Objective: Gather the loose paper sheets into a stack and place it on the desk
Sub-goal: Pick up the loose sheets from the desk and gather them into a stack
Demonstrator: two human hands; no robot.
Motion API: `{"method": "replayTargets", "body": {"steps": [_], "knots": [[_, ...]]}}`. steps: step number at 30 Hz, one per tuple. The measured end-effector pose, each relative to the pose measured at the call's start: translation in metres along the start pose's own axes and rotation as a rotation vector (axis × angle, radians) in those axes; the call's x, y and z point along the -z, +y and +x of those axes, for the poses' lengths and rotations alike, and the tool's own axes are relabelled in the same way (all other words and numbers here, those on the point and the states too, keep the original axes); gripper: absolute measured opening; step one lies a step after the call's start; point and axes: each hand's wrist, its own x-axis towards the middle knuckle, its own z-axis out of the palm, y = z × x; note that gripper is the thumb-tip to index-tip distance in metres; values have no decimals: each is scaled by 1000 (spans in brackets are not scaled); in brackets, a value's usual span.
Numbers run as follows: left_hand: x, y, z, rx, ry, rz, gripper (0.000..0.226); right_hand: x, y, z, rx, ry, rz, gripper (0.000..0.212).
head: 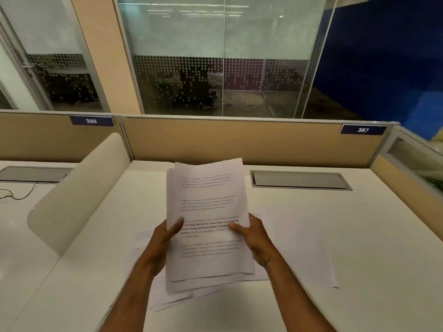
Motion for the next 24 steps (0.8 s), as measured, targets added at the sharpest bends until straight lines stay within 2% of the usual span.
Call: {"method": "replayTargets", "body": {"steps": [3,5,6,8,10,11,13,15,18,21,24], "knots": [[-1,-12,5,-13,70,35,42,4,3,3,-20,-68,-14,40],[-1,-15,8,-11,103,28,39,20,1,7,-45,-80,-17,38],[0,-15,10,-9,107,24,39,35,3,10,-50,-18,-50,36],[3,-13,11,-12,105,24,40,79,17,20,-79,271,-268,36],[6,-12,12,-16,110,19,40,131,42,23,-239,602,-587,40],[7,-11,12,-16,115,18,40,155,55,20,-361,704,-705,43],[9,-10,12,-18,134,19,39,193,80,11,-608,757,-870,56],[13,-11,11,-19,160,26,39,216,98,3,-753,735,-937,71],[21,-12,8,-17,193,25,35,228,109,4,-799,733,-896,86],[31,-16,3,-20,227,20,31,234,107,13,-843,769,-678,90],[41,-17,-3,-25,257,-1,32,239,96,12,-799,767,-560,71]]}}
